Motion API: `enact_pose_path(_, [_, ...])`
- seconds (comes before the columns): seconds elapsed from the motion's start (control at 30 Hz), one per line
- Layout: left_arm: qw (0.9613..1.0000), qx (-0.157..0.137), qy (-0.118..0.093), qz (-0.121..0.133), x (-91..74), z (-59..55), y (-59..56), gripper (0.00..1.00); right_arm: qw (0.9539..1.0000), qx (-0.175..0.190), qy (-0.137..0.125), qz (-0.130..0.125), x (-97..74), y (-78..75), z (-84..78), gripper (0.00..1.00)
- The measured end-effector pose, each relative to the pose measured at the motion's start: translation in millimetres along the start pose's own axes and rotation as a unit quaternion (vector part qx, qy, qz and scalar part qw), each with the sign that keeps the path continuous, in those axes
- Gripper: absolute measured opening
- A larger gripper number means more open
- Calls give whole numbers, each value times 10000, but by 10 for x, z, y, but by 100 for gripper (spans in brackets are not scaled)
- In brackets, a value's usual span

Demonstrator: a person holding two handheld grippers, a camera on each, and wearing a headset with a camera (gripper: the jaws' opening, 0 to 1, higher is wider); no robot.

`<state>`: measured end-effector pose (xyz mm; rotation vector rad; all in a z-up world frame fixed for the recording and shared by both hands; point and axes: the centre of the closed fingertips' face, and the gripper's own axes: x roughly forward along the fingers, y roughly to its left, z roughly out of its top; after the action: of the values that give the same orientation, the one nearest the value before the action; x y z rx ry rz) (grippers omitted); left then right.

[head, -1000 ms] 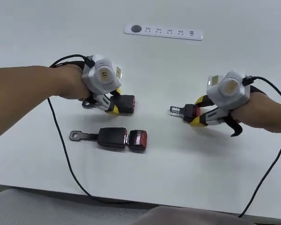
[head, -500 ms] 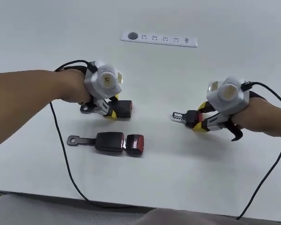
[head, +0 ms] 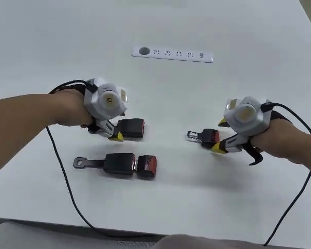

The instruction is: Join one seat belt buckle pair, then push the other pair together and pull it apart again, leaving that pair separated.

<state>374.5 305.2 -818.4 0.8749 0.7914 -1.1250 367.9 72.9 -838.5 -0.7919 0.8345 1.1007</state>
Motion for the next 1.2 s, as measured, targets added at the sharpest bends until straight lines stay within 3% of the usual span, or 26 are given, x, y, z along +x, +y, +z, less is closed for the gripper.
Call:
enact_pose_path(0.1, [9992,-307,-111,231,-180,-45,-14,49,9998,118,-150,-38,-89,87,43,53])
enact_pose_path(0.27, [9985,-408,-73,357,-436,-285,-237,53,9992,193,-348,-66,-262,295,96,59])
enact_pose_path(0.4, [9940,-936,-230,512,-639,-460,-428,57,9984,265,-495,-96,-342,447,64,65])
enact_pose_path(0.5, [9917,-1080,-259,645,-772,-595,-554,58,9974,403,-584,-156,-381,546,13,70])
enact_pose_path(0.67, [9830,-1580,-440,822,-962,-716,-769,70,9970,524,-553,-117,-403,776,-98,74])
enact_pose_path(0.77, [9825,-1590,-446,858,-1040,-783,-889,79,9965,550,-605,-146,-476,845,-129,78])
enact_pose_path(0.9, [9795,-1680,-518,982,-1132,-887,-967,90,9923,916,-780,-312,-593,861,-170,88])
enact_pose_path(0.97, [9790,-1728,-458,978,-1174,-935,-1042,97,9868,1239,-964,-406,-649,866,-144,99])
enact_pose_path(1.1, [9733,-1899,-602,1141,-1250,-936,-1073,100,9853,1310,-973,-512,-738,879,-169,100])
enact_pose_path(1.2, [9691,-2084,-559,1193,-1224,-1006,-1078,100,9803,1551,-1086,-572,-768,876,-162,100])
